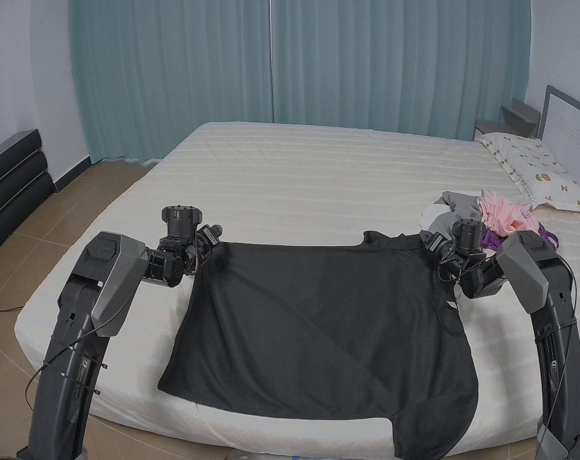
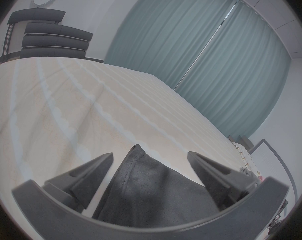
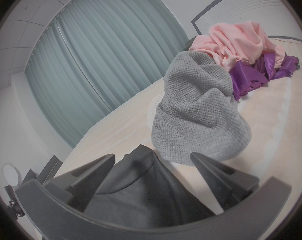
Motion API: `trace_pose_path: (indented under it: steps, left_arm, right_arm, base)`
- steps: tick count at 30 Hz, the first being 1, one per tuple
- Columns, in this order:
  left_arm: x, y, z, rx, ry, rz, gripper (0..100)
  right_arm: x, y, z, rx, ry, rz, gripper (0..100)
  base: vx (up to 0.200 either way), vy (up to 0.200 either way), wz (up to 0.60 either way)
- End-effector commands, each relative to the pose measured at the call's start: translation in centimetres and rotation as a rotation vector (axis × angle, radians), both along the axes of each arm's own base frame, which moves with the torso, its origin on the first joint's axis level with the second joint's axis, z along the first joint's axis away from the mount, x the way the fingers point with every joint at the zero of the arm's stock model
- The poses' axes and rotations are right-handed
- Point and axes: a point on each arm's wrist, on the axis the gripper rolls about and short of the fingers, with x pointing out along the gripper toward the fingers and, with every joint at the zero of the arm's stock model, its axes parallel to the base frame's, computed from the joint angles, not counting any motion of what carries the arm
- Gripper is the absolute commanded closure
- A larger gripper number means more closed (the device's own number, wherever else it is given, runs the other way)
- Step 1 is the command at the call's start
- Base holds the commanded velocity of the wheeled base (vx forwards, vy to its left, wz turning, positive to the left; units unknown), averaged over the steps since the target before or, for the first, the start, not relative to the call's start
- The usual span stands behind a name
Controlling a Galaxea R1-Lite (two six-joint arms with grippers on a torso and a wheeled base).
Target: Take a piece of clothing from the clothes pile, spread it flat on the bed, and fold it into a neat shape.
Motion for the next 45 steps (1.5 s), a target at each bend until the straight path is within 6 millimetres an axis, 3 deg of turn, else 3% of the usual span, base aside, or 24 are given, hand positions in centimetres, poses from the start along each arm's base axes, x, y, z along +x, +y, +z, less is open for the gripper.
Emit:
trace_pose_path:
  steps: [1,6,8,11,12,14,15,17,18,20,21,22,24,29,35,45]
  left_arm:
    - [-0.9,1.2,2.7,0.000,0.009,0.026,0]
    - [-3.3,2.5,5.7,-0.026,0.034,0.041,0]
    - [-5.3,3.1,7.8,-0.051,0.045,0.040,0]
    - [-7.4,3.5,9.7,-0.107,0.059,0.017,0]
    - [-9.5,3.6,10.6,-0.145,0.092,-0.028,0]
    - [-9.7,3.6,10.7,-0.148,0.094,-0.031,0]
    - [-12.7,3.7,11.2,-0.163,0.146,-0.067,0]
    - [-14.3,3.8,10.6,-0.165,0.190,-0.067,0]
    - [-14.4,3.8,10.6,-0.166,0.193,-0.068,0]
    - [-16.9,3.9,9.8,-0.174,0.253,-0.063,0]
    - [-16.9,3.9,9.8,-0.174,0.253,-0.063,0]
    - [-18.6,4.0,9.1,-0.184,0.282,-0.057,0]
    - [-20.2,3.7,8.6,-0.193,0.295,-0.063,0]
    - [-23.7,2.8,6.7,-0.208,0.348,-0.082,0]
    - [-26.2,2.4,5.0,-0.201,0.391,-0.105,0]
    - [-28.0,2.6,3.7,-0.226,0.414,-0.094,0]
  right_arm:
    - [-2.1,-1.1,4.3,0.024,-0.032,0.005,0]
    - [-5.9,-1.4,6.8,0.065,-0.006,0.082,0]
    - [-8.6,-1.4,8.1,0.078,0.012,0.115,0]
    - [-10.5,-1.3,9.0,0.089,0.030,0.130,0]
    - [-12.4,-1.1,9.5,0.110,0.056,0.150,0]
    - [-12.5,-1.0,9.5,0.113,0.059,0.154,0]
    - [-15.9,-0.4,10.4,0.167,0.104,0.214,0]
    - [-18.3,0.3,10.2,0.183,0.150,0.270,0]
    - [-18.5,0.4,10.2,0.185,0.153,0.274,0]
    - [-21.6,1.3,10.0,0.208,0.203,0.332,0]
    - [-21.6,1.3,10.0,0.208,0.203,0.332,0]
    - [-23.3,1.8,9.7,0.216,0.237,0.359,0]
    - [-24.8,2.0,9.3,0.219,0.273,0.383,0]
    - [-26.9,2.1,7.9,0.235,0.358,0.389,0]
    - [-29.2,1.6,6.9,0.258,0.430,0.369,0]
    - [-32.0,1.4,5.6,0.287,0.485,0.395,0]
  base:
    - [0.000,0.000,0.00]
    - [0.000,0.000,0.00]
    - [0.000,0.000,0.00]
    - [0.000,0.000,0.00]
    - [0.000,0.000,0.00]
    - [0.000,0.000,0.00]
    - [0.000,0.000,0.00]
    - [0.000,0.000,0.00]
    - [0.000,0.000,0.00]
    - [0.000,0.000,0.00]
    - [0.000,0.000,0.00]
    - [0.000,0.000,0.00]
    - [0.000,0.000,0.00]
    - [0.000,0.000,0.00]
    - [0.000,0.000,0.00]
    - [0.000,0.000,0.00]
